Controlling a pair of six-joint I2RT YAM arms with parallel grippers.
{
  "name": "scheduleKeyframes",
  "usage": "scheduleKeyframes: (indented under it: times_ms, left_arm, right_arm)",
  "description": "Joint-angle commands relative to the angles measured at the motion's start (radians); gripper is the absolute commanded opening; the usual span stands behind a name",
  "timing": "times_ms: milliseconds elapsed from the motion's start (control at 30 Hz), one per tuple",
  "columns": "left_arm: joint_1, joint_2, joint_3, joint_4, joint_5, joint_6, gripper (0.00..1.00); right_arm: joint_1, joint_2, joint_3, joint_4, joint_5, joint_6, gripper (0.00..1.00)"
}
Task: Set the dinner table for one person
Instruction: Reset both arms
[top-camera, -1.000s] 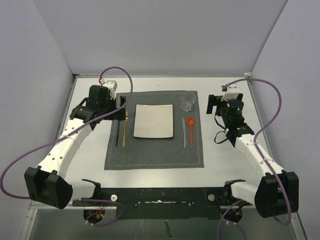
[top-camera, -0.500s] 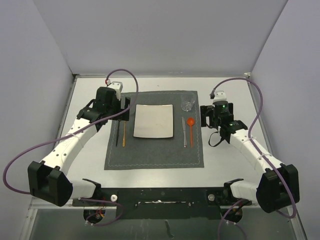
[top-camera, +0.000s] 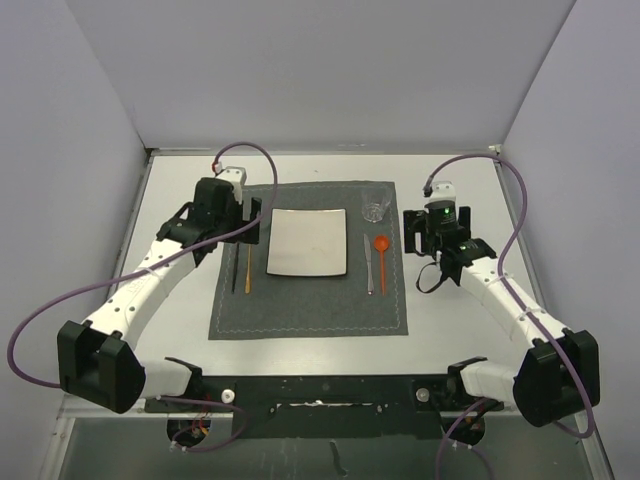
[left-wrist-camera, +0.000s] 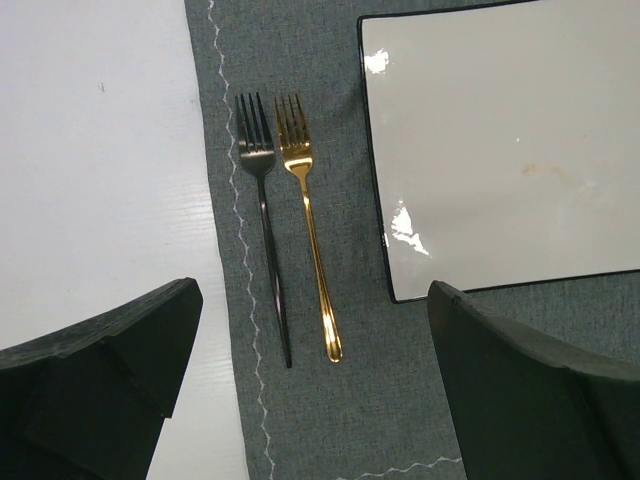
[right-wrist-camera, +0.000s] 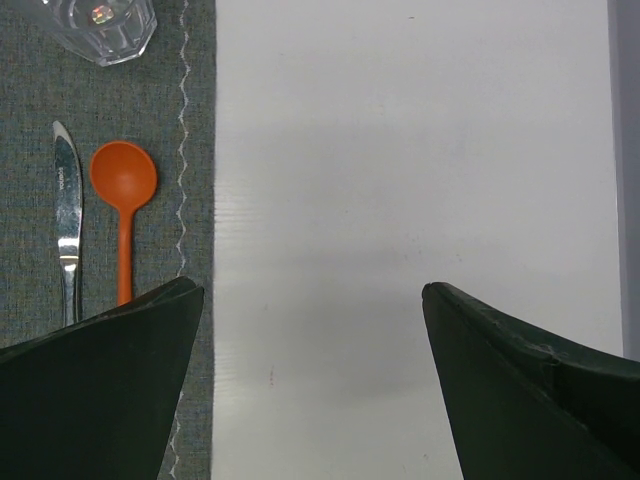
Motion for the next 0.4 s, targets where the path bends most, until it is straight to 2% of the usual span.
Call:
scheduleKeyframes:
  times_ms: [0,367]
  left_arm:
    - [-0.01,-0.056,0.003,0.066,-0.006,0.013,0.98]
    - [-0.009,-0.026,0.01,0.055,-0.01,0.003,0.98]
  right_arm:
    - [0.008,-0.045,0.028,0.011,0.03,0.014,0.98]
    - [0.008,-0.114,0.014,0.005,0.06,0.02,0.98]
